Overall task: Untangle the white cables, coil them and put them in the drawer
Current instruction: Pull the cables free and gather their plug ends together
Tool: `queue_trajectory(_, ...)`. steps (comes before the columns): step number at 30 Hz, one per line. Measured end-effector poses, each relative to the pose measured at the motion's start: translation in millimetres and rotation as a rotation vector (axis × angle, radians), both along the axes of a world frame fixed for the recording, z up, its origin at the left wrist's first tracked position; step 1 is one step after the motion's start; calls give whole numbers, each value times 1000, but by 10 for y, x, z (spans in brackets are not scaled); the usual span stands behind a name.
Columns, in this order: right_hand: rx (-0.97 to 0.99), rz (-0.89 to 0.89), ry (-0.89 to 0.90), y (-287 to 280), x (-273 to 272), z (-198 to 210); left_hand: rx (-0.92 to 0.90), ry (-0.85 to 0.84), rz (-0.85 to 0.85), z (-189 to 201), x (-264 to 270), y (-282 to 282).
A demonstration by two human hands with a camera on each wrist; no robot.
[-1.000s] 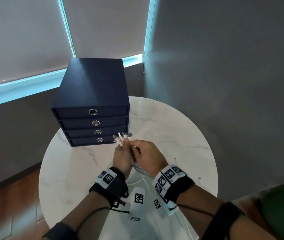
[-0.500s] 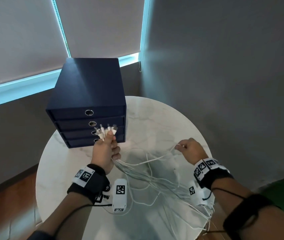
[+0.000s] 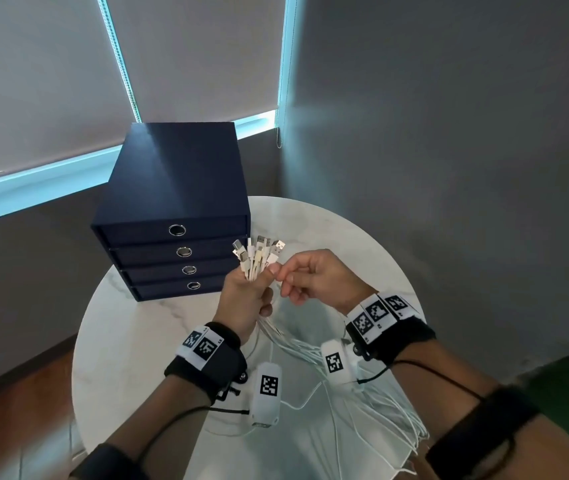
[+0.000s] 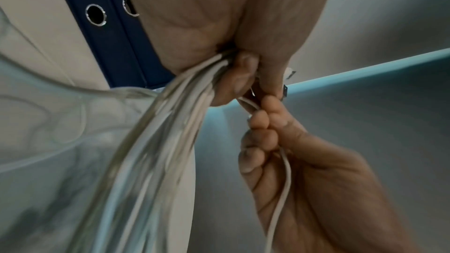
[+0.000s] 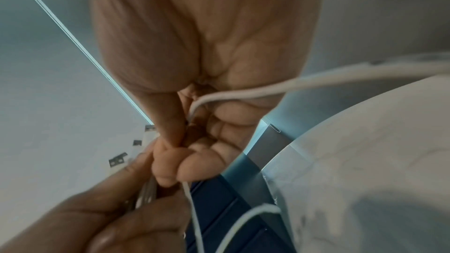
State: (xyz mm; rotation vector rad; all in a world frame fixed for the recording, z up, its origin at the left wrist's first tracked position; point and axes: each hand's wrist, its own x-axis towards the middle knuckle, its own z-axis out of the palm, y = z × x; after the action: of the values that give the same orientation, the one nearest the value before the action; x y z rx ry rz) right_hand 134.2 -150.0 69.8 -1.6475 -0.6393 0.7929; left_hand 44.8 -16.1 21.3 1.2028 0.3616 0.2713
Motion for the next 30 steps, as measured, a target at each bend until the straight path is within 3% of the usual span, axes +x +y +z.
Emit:
queue_trajectory(5, 111, -226, -72, 12, 72, 103, -68, 32, -43, -119, -57, 36)
queue_trajectory(10, 320, -688, -131, -100, 342, 272, -144, 97, 28, -286, -136, 76)
queue_trajectory(13, 229, -830, -179, -232, 488, 194, -125, 128, 42, -313, -146, 102)
queue_trajectory(16, -256, -655, -486, -303, 536, -7, -55, 150, 60, -305, -113, 88)
queue_trajectory(18, -631, -335, -769, -279, 391, -62, 10, 172, 55, -287, -76, 59)
queue_trajectory(20, -772, -54, -955, -177, 207, -69, 56, 179, 47, -253, -38, 17)
queue_trajectory(22, -729, 105, -895, -42, 44, -76, 71, 178, 45, -237, -8, -6)
queue_trajectory(24, -573, 116, -688, 24, -6, -120, 60, 176, 40, -241, 3, 3)
queue_trajectory(27, -377, -19, -563, 33, 131, -113, 23, 169, 35, -284, -25, 61)
queue_trajectory(30, -189, -380, -457, -15, 365, 23, 11, 211, 56, -406, -85, 161)
